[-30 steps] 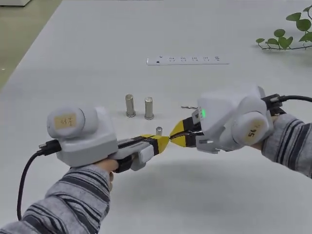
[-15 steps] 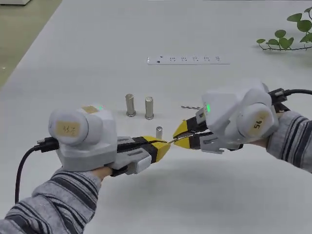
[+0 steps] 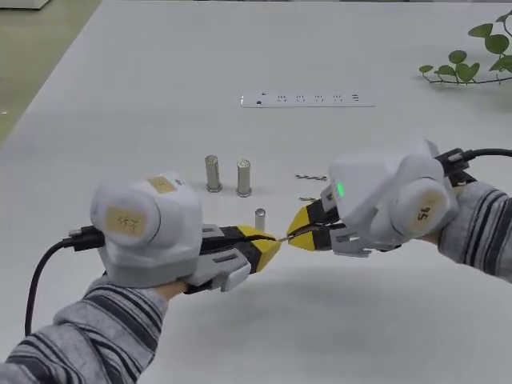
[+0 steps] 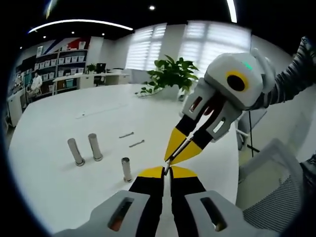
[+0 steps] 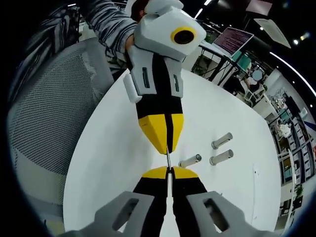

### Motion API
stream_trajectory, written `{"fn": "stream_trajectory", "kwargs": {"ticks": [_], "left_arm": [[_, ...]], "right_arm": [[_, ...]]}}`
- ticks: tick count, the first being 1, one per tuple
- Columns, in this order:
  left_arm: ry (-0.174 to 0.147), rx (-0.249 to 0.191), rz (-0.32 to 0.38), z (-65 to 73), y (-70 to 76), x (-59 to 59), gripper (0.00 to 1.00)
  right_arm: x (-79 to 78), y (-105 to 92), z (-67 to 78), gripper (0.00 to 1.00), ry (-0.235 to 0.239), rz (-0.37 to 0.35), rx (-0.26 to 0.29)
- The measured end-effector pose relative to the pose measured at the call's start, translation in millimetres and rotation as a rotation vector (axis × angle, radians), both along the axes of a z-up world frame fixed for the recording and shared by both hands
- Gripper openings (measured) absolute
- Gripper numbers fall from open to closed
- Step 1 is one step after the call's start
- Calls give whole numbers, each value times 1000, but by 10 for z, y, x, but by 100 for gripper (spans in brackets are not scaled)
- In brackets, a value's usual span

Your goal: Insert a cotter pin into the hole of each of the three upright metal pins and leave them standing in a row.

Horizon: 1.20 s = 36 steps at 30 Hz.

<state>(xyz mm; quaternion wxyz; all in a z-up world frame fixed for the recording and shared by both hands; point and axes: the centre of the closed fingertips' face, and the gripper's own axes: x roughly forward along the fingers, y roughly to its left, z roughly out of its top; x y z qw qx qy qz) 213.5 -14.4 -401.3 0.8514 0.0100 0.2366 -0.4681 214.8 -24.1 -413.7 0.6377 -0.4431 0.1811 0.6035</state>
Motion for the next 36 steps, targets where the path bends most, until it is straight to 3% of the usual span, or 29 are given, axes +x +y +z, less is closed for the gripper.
{"fn": "stream_trajectory", "kwargs": {"ticks": [7, 19, 31, 36], "left_arm": [[-15, 24, 28, -23, 28, 34, 2], [-105, 125, 123, -108, 170, 220, 19], [-129, 149, 232, -232, 206, 386, 24], [-114, 168, 270, -357, 225, 470, 24]], "right_arm": [[35, -33, -25, 0, 1, -18, -6], [272, -145, -98, 0, 0, -161, -18], [444, -189, -266, 0, 55, -303, -22], [501, -192, -300, 0, 67, -331, -23]]}}
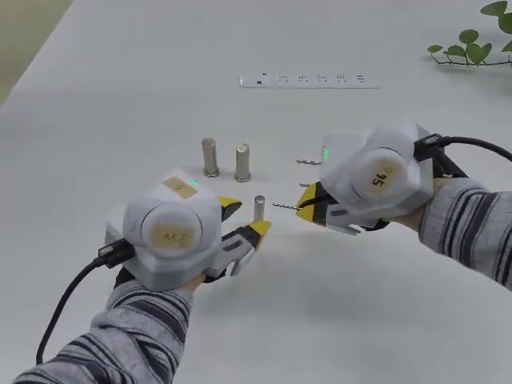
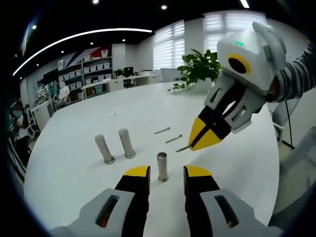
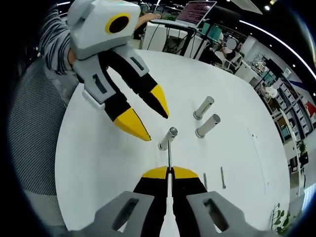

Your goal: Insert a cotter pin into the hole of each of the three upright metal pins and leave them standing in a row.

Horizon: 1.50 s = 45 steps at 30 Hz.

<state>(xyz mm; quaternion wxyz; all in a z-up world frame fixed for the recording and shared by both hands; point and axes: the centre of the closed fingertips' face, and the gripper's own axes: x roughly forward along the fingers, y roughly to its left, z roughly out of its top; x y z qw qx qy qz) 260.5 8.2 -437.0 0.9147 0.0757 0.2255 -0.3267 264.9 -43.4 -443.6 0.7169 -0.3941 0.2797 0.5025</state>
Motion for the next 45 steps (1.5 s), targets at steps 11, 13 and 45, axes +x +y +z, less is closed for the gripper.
{"fn": "stream_trajectory", "kwargs": {"ticks": [11, 13, 45], "left_arm": [[50, -24, 53, -218, -24, 143, 20], [51, -16, 54, -246, -34, 163, 19], [71, -21, 37, -372, -152, 250, 5]], "right_arm": [[66, 52, -52, 0, 16, -28, 11], [61, 62, -69, 0, 23, -31, 12], [64, 163, -72, 0, 31, -23, 17]]}}
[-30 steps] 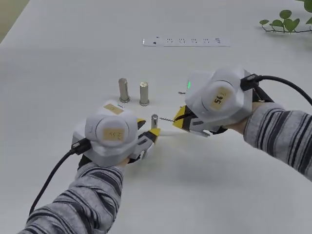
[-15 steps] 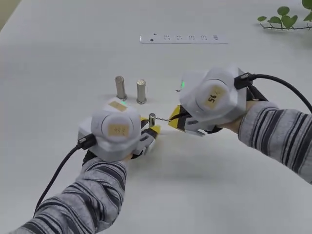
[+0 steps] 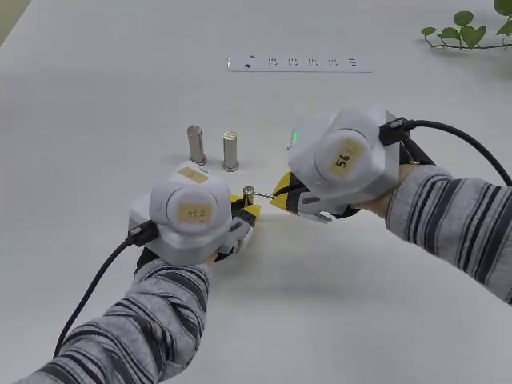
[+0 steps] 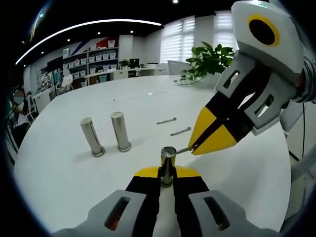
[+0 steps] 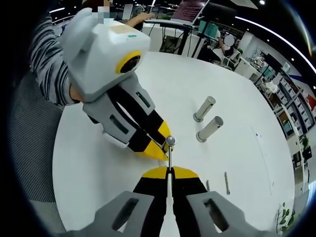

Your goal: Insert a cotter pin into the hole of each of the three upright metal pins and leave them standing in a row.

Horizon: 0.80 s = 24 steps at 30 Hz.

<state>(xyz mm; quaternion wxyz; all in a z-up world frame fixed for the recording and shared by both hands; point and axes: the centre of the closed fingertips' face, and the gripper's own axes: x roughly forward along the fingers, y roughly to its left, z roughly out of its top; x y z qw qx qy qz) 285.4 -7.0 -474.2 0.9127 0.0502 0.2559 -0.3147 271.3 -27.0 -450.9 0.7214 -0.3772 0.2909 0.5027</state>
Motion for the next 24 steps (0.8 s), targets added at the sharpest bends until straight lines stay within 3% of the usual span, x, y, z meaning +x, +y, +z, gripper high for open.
{"fn": "stream_trajectory", "kwargs": {"ticks": [3, 5, 24], "left_arm": [[-8, 7, -1, -3, -7, -8, 5], [-30, 34, -7, -4, -12, -8, 5], [-39, 41, 43, -12, -1, 22, 5]], "right_arm": [[1, 10, 9, 0, 5, -5, 6], [-2, 30, 18, 0, 8, -5, 12], [39, 133, 49, 1, -18, 3, 26]]}}
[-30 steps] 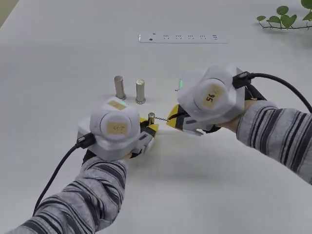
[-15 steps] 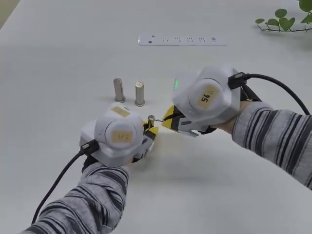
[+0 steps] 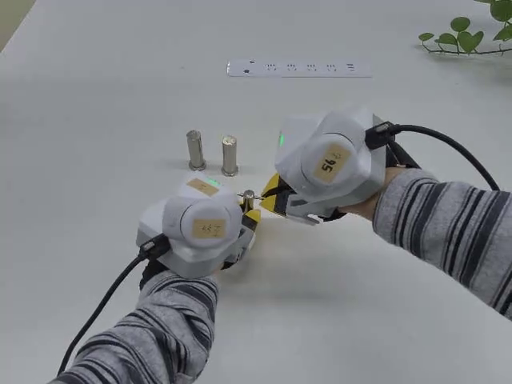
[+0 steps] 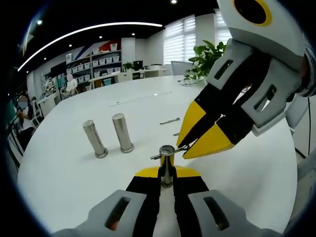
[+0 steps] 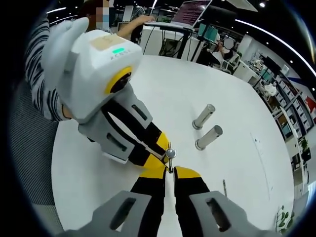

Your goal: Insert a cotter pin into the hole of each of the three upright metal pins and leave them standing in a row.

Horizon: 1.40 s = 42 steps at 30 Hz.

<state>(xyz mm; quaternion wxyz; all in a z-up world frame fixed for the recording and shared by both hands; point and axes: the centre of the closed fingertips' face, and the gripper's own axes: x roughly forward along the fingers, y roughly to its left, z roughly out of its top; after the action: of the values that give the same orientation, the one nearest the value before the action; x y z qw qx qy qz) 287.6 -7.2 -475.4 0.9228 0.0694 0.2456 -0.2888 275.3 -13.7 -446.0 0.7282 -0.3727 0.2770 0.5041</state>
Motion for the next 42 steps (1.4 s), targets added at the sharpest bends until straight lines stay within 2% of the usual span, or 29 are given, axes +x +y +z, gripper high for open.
{"fn": "stream_trajectory", "kwargs": {"ticks": [4, 10, 29, 36, 42], "left_arm": [[-1, 1, 9, -2, 1, -4, 5], [0, -1, 13, -4, 0, -3, 5], [-1, 4, 28, -8, 0, 1, 5], [1, 3, 25, -10, 1, 3, 5], [6, -6, 28, -8, 2, 5, 5]], "right_arm": [[-11, -34, 30, 3, 4, -7, 6], [-15, -63, 42, 0, 12, -17, 16], [-35, 18, -15, 0, 18, 1, 8], [32, -24, -14, 0, 38, -90, 53], [53, -99, -30, 12, 69, -169, 94]]}}
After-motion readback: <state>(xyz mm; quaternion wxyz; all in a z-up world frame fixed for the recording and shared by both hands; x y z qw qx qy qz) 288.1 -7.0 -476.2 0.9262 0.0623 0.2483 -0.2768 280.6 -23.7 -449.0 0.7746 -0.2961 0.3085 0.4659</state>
